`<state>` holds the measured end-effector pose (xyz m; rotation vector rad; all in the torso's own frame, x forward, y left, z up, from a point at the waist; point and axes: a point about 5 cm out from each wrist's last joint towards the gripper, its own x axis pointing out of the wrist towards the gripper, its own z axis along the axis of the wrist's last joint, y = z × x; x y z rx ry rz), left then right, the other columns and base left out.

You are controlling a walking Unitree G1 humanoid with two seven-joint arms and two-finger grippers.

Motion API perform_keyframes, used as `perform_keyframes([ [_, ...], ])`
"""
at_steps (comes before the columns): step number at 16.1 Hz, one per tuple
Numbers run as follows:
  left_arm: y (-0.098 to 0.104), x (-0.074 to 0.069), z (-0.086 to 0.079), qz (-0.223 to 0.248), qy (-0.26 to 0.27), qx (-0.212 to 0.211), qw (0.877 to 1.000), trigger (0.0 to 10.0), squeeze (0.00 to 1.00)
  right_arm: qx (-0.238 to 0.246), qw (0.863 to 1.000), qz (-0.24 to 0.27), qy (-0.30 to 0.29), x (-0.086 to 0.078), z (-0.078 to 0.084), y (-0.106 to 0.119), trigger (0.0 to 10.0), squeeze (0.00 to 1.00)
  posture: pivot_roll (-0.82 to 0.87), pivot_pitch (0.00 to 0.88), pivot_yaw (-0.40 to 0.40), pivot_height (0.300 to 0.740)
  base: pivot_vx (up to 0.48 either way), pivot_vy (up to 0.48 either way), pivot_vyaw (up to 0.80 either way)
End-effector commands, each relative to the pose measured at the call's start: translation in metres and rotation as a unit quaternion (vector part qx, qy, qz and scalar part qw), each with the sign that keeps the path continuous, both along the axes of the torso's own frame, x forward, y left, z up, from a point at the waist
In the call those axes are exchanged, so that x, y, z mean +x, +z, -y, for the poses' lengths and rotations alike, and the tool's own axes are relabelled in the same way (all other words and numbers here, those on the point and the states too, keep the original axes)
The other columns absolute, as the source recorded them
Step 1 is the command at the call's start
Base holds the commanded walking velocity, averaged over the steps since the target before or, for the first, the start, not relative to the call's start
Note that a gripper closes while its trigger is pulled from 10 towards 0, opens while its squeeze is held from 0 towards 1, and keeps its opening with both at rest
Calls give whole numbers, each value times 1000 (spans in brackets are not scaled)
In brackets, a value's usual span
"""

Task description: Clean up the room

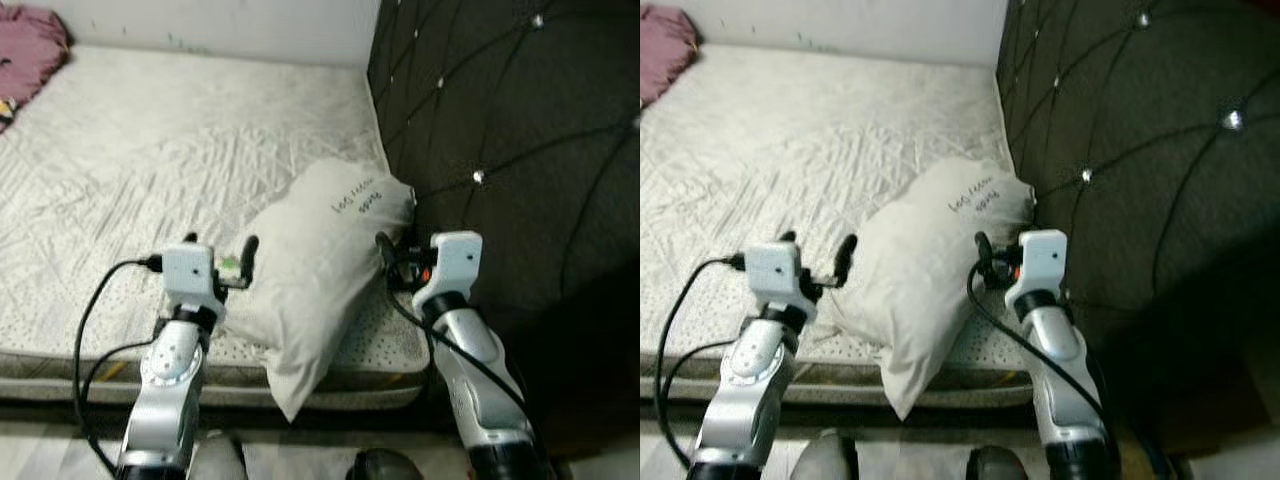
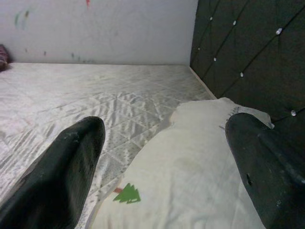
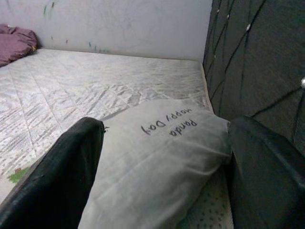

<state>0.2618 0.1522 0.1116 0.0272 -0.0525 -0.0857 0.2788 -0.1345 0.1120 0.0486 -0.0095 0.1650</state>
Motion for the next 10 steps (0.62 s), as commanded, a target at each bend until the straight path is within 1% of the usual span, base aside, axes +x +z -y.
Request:
perform_keyframes([
  [1,1,1,-3,0,8,2,1000,10000,0,-2,1000,0,-3,0,3,1,10000,0,-9,40,-71,657,0,0,0],
  [7,1,0,-4,1,5,4,1000,10000,0,-3,1000,-3,-2,1,3,-1,10000,0,-7,43,-76,657,0,0,0],
  [10,1,0,-5,0,8,1,1000,10000,0,0,1000,-3,11,1,0,-1,10000,0,-6,44,-77,657,0,0,0],
])
